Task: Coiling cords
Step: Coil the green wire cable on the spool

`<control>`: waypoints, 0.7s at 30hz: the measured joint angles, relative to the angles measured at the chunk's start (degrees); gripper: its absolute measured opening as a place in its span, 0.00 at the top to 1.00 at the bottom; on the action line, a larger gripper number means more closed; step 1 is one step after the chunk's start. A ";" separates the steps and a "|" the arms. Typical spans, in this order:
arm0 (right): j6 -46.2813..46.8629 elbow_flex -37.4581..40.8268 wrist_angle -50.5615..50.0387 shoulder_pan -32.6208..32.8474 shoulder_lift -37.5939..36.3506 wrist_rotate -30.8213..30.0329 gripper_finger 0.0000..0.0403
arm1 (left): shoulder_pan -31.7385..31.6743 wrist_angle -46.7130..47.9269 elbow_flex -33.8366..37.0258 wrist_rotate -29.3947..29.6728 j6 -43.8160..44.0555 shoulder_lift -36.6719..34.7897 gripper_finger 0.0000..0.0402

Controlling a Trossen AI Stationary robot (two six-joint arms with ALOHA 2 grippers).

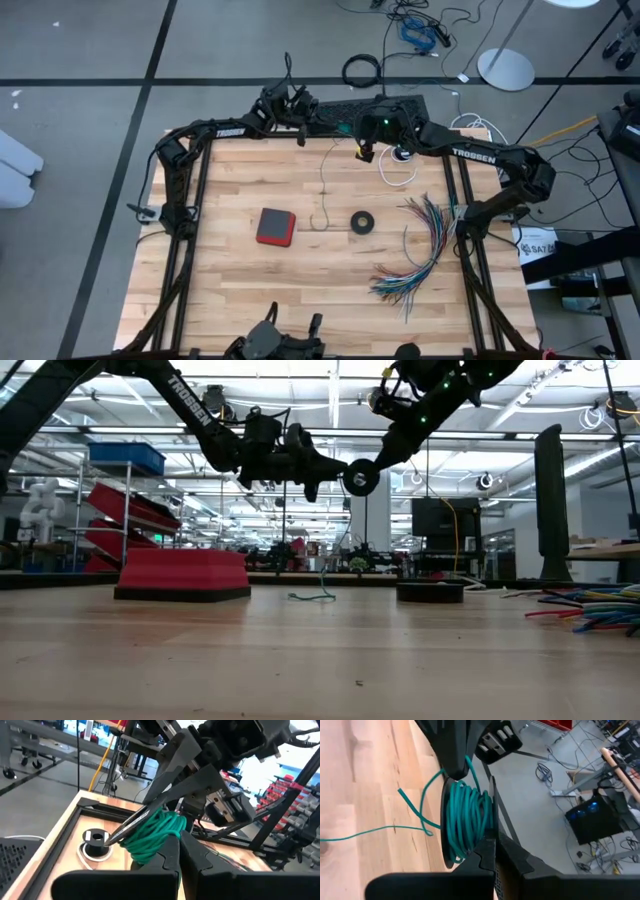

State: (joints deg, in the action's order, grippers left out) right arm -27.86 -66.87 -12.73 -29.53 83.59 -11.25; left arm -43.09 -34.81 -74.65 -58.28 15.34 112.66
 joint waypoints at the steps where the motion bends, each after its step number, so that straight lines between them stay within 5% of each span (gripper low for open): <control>1: 0.05 0.00 0.10 -0.02 0.15 -0.48 1.00 | 0.00 -0.02 0.00 0.16 0.76 0.00 1.00; 6: 1.68 0.00 1.46 0.08 1.07 -2.28 1.00 | 0.02 -0.43 -0.02 1.60 5.18 0.00 0.99; 21: 4.14 0.04 14.43 0.20 5.71 -6.98 1.00 | 2.31 -7.76 -0.17 6.70 17.37 -0.04 0.73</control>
State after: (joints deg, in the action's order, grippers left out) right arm -23.72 -66.83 1.71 -29.33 89.30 -18.23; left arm -40.78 -42.57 -74.83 -51.58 32.71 112.62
